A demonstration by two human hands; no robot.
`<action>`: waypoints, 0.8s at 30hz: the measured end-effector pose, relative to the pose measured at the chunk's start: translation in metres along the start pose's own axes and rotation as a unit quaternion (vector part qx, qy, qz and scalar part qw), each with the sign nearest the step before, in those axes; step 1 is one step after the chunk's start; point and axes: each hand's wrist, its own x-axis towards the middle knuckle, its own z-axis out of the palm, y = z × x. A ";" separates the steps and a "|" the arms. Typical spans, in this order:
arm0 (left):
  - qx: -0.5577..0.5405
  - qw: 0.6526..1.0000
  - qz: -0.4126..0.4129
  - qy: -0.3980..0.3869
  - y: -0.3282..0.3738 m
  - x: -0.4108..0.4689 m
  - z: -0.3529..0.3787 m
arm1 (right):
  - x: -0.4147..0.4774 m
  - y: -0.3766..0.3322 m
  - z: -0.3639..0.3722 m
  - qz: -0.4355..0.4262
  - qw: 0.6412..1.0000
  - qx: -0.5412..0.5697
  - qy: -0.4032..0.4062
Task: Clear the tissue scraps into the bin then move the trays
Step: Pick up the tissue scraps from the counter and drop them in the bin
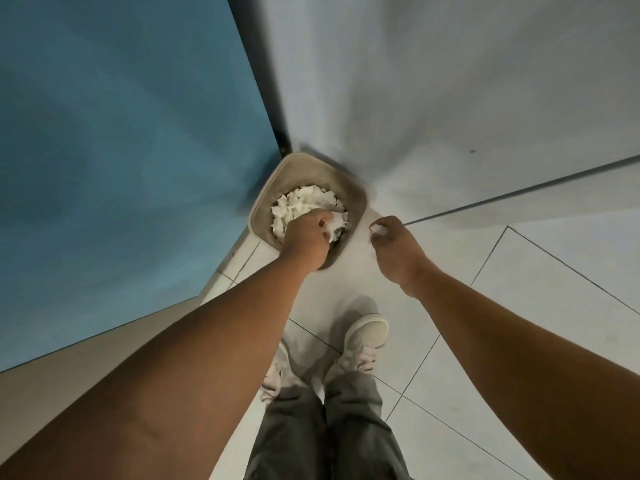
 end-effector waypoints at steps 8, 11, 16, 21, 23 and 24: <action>-0.007 1.000 0.011 0.025 -0.014 -0.002 -0.001 | 0.007 0.011 0.014 -0.042 0.999 0.000 0.029; -0.013 0.998 0.032 0.050 -0.025 -0.010 -0.020 | 0.008 -0.012 0.022 -0.080 0.996 -0.011 0.034; 0.035 0.996 0.057 0.066 -0.041 -0.020 -0.048 | 0.030 -0.055 0.055 -0.119 0.992 -0.026 0.022; 0.038 0.994 0.060 0.079 -0.049 -0.022 -0.073 | 0.050 -0.058 0.083 -0.069 0.995 -0.067 0.003; 0.047 0.994 0.059 0.078 -0.045 -0.028 -0.082 | 0.042 -0.053 0.078 -0.056 0.995 -0.088 -0.002; 0.046 0.994 0.058 0.078 -0.040 -0.032 -0.088 | 0.034 -0.052 0.072 -0.053 0.994 -0.094 -0.004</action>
